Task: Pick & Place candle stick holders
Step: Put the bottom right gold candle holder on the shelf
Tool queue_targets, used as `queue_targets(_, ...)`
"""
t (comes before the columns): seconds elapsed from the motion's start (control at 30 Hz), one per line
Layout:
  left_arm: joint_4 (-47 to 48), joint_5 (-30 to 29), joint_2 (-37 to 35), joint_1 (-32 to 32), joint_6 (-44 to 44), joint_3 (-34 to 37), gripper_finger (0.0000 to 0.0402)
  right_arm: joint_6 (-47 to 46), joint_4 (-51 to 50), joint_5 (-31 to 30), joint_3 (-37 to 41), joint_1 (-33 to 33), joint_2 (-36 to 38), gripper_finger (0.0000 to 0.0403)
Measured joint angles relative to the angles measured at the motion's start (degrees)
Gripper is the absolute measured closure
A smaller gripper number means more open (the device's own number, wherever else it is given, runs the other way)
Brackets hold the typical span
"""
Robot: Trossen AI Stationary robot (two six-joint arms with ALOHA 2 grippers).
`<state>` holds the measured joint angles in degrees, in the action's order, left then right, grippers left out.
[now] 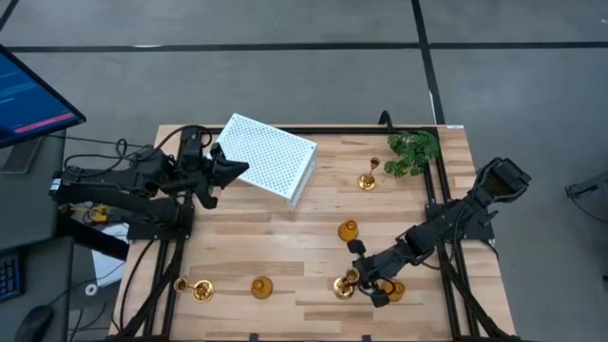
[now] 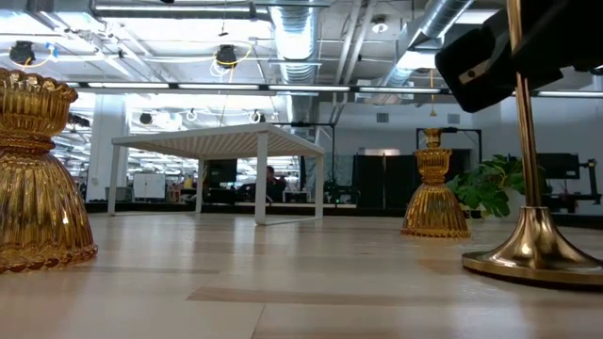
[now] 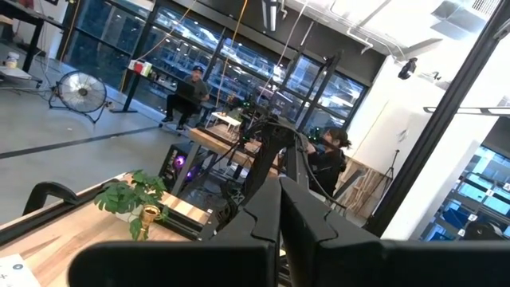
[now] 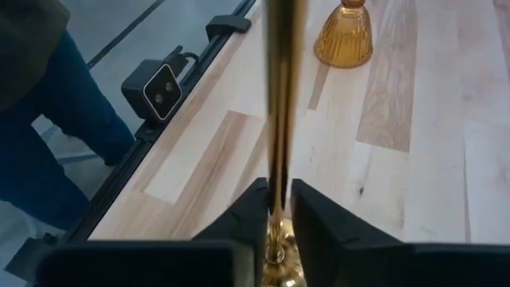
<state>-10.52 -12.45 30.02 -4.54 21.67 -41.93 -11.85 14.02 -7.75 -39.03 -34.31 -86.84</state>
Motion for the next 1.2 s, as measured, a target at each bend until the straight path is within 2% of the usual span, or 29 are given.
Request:
queue_targets(0.13, 0.0, 0.0, 0.0, 0.0, 0.0, 0.0, 0.0396, 0.3, -1.1, 0.1, 0.0, 0.8, 1.9, 0.0393)
queue_targets(0.33, 0.0, 0.0, 0.0, 0.0, 0.0, 0.0, 0.0396, 0.3, -4.0, -1.2, 0.0, 2.3, 7.1, 0.0385)
queue_targets(0.5, 0.0, 0.0, 0.0, 0.0, 0.0, 0.0, 0.0396, 0.3, -9.7, -1.3, -0.3, 4.2, 14.3, 0.0396)
queue_targets(0.7, 0.0, 0.1, -1.1, 0.0, 0.0, 0.0, 0.0396, 0.8, -19.6, -1.7, -7.3, 9.0, 23.1, 0.0393)
queue_targets(0.83, 0.0, 0.1, -2.4, 0.0, -0.7, 0.0, 0.0396, 6.2, -26.1, -4.9, -14.3, 13.7, 26.6, 0.0395)
queue_targets(0.97, 0.1, 0.2, -4.0, 0.0, -1.0, 0.0, 0.0396, 13.7, -31.4, -8.8, -23.0, 21.0, 26.9, 0.0395)
queue_targets(1.07, 0.2, 0.2, -4.8, 0.0, -3.2, 0.0, 0.0396, 18.3, -33.7, -8.4, -29.4, 28.3, 24.9, 0.0394)
queue_targets(1.2, 0.2, 0.1, -5.3, 0.0, -5.1, 0.0, 0.0396, 22.9, -33.9, -3.8, -36.8, 38.1, 20.2, 0.0393)
